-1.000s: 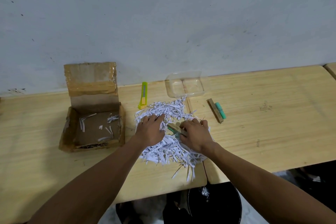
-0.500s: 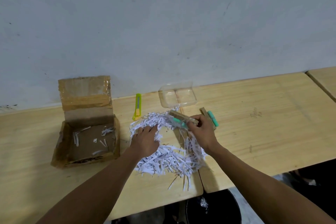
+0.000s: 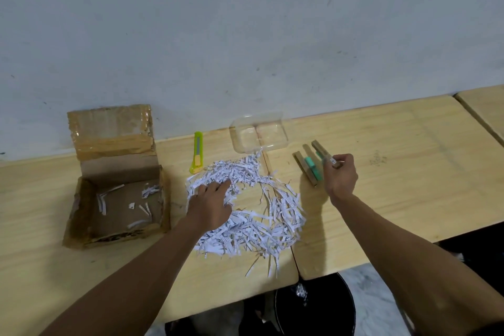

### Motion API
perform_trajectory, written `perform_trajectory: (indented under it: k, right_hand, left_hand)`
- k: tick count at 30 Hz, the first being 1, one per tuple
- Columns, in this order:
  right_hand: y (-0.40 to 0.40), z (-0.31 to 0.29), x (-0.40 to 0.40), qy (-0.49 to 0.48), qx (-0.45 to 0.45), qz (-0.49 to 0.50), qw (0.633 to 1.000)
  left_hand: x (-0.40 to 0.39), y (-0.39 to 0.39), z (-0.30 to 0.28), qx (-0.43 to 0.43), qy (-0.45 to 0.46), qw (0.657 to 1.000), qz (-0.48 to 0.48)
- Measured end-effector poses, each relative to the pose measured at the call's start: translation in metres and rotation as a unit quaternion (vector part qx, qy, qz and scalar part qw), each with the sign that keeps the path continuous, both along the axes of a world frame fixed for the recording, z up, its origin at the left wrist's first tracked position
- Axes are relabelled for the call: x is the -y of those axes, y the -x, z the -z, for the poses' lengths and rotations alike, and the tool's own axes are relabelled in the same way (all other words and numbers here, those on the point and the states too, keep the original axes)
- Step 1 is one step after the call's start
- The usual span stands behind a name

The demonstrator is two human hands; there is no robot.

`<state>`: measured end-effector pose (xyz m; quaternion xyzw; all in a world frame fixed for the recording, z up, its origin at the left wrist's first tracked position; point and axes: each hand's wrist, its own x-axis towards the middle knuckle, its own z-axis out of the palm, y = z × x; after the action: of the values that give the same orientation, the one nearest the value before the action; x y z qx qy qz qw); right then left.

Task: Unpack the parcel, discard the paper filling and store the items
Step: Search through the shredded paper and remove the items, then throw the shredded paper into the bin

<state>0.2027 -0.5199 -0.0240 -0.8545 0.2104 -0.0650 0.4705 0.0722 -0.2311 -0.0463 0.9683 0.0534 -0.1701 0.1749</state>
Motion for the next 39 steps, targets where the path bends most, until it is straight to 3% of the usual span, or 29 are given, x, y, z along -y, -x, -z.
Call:
perform_trajectory:
  k: [5, 15, 20, 23, 25, 27, 30, 33, 39]
  right_hand:
    - [-0.003, 0.013, 0.004, 0.078, -0.02, -0.053, 0.995]
    - [0.009, 0.016, 0.005, 0.084, -0.031, -0.139, 0.986]
    - [0.018, 0.019, 0.005, 0.141, -0.014, -0.155, 0.978]
    - [0.041, 0.017, -0.004, 0.153, 0.061, -0.188, 0.968]
    - [0.065, 0.019, -0.012, 0.135, 0.077, -0.269, 0.95]
    - [0.09, 0.026, -0.018, 0.158, 0.075, -0.341, 0.924]
    - [0.117, 0.039, -0.029, 0.197, 0.059, -0.365, 0.908]
    - [0.122, 0.049, -0.045, 0.193, -0.026, -0.35, 0.916]
    - [0.112, 0.055, -0.079, 0.171, -0.022, -0.386, 0.906]
  left_hand:
    - [0.001, 0.0, 0.002, 0.009, -0.002, 1.0, -0.002]
    - [0.002, 0.002, -0.002, 0.013, 0.022, 1.0, -0.008]
    - [-0.001, 0.006, -0.007, 0.026, 0.065, 0.997, -0.011]
    - [-0.003, 0.016, -0.015, 0.134, 0.104, 0.985, -0.01]
    - [-0.008, 0.023, -0.016, 0.22, 0.074, 0.972, -0.019]
    - [-0.011, 0.033, -0.013, 0.238, 0.032, 0.97, -0.045]
    - [-0.004, 0.051, -0.004, 0.167, 0.035, 0.979, -0.112]
    - [0.009, 0.056, 0.007, 0.077, 0.099, 0.979, -0.161]
    - [0.029, 0.045, 0.016, 0.066, 0.102, 0.979, -0.166]
